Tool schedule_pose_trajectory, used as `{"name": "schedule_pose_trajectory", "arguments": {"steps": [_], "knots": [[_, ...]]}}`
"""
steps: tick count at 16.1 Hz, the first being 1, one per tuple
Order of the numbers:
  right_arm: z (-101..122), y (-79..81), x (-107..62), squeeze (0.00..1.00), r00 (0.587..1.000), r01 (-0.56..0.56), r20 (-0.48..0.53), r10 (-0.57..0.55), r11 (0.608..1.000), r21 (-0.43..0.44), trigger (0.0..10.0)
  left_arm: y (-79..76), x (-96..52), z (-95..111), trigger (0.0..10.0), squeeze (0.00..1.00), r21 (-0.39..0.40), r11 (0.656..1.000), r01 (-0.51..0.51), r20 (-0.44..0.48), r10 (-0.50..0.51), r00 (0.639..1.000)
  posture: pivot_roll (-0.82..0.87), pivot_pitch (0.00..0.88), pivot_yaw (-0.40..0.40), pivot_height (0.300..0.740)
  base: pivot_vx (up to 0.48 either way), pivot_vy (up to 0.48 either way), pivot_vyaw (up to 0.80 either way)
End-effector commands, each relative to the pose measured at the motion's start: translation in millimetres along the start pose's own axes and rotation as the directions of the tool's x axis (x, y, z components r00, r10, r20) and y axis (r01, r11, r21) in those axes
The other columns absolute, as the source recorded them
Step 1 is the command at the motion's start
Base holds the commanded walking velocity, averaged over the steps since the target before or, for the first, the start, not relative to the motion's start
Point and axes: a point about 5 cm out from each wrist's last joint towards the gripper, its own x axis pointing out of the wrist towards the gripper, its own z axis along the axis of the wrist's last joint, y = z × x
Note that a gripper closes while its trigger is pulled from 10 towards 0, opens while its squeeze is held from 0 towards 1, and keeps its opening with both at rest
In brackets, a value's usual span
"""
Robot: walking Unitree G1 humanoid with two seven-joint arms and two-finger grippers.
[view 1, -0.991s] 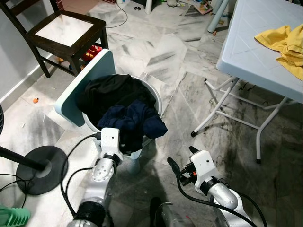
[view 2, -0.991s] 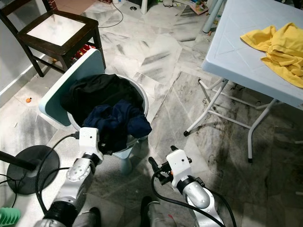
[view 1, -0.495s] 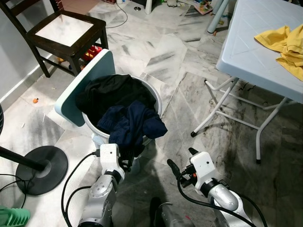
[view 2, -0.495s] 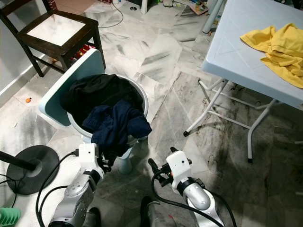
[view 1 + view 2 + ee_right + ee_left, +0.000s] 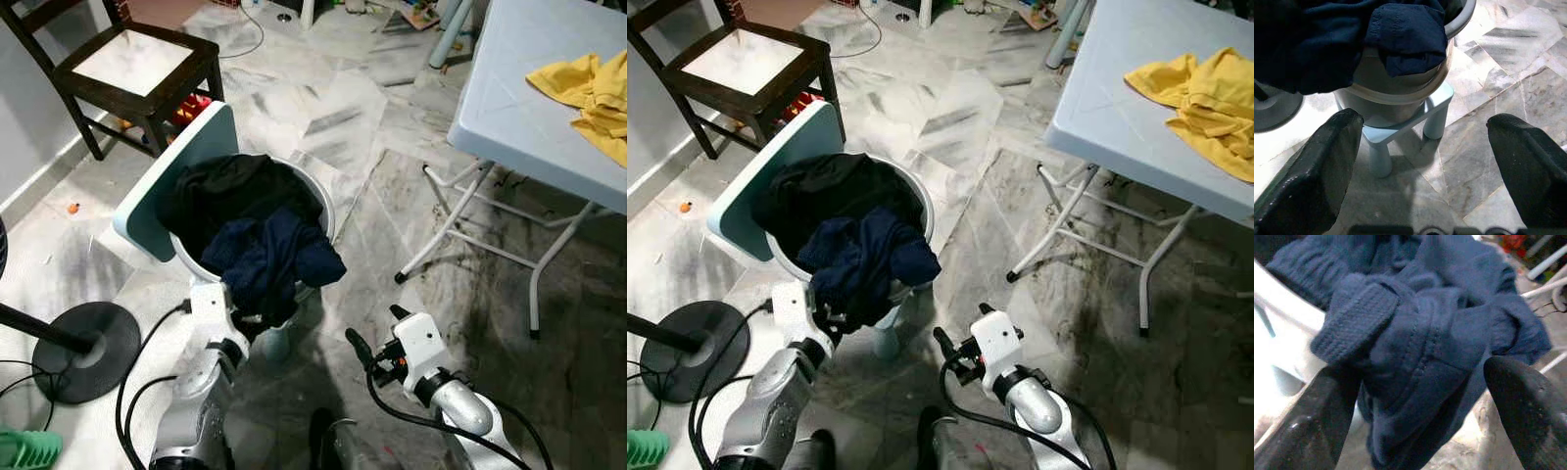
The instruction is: Hang hanger
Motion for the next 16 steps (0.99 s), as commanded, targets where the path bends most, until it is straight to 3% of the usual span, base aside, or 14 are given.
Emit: {"name": "schedule_pose_trajectory", "arguments": {"steps": [1,5,9,10,11,12,13,15,16], "knots": [[-6.0,0.0,-4.8,0.0,1.0,-0.003,-0.027,0.003,1.0,0.001,10.0,-9.1,-6.1,-6.6,10.0,1.0,-0.038,0.999,0.02,-0.028,-0.021,0.999,-0.1,0.265,-0.133,0.74,0.0,0.0,0.0],[-6.0,-1.3,-4.8,0.0,1.0,-0.004,-0.03,0.004,1.0,-0.003,10.0,5.1,-21.1,-14.4,10.0,1.0,-0.011,1.0,-0.002,-0.175,0.0,0.985,-0.09,0.267,-0.135,0.74,0.0,0.0,0.0],[-6.2,0.1,-2.3,0.0,0.999,-0.017,-0.031,0.017,1.0,-0.007,10.0,21.8,-34.3,-31.5,10.0,1.0,-0.1,0.987,-0.127,-0.282,0.095,0.955,-0.08,0.262,-0.135,0.74,0.0,0.0,0.0],[-5.8,-0.5,-2.0,0.0,0.999,-0.018,-0.031,0.017,1.0,-0.009,10.0,23.6,-35.2,-28.9,10.0,1.0,-0.143,0.977,-0.158,-0.259,0.117,0.959,-0.08,0.261,-0.134,0.74,0.0,0.0,0.0],[-6.7,-1.8,-2.5,0.0,0.999,-0.016,-0.034,0.016,1.0,-0.011,10.0,27.0,-34.3,-19.0,10.0,0.83,-0.221,0.956,-0.194,-0.201,0.15,0.968,-0.08,0.262,-0.138,0.74,0.0,0.0,0.0],[-7.5,-1.8,-3.1,0.0,0.999,-0.017,-0.036,0.017,1.0,-0.012,10.0,28.8,-33.2,-12.7,10.0,0.64,-0.247,0.949,-0.197,-0.167,0.159,0.973,-0.08,0.262,-0.138,0.74,0.0,0.0,0.0],[-8.3,-0.9,-3.4,0.0,0.999,-0.023,-0.039,0.022,1.0,-0.014,10.0,30.0,-30.4,-0.5,10.0,0.33,-0.319,0.926,-0.201,-0.092,0.181,0.979,-0.08,0.261,-0.139,0.74,0.0,0.0,0.0],[-8.5,-0.3,-2.6,0.0,0.999,-0.024,-0.039,0.024,1.0,-0.014,10.0,24.6,-26.0,11.3,10.0,0.0,-0.408,0.898,-0.164,-0.03,0.166,0.986,-0.08,0.261,-0.138,0.74,0.0,0.0,0.0],[-8.3,0.2,-1.4,0.0,0.999,-0.025,-0.038,0.025,1.0,-0.013,10.0,19.0,-22.9,20.8,10.0,0.0,-0.469,0.874,-0.127,0.022,0.155,0.988,-0.08,0.261,-0.137,0.74,0.0,0.0,0.0]]}}
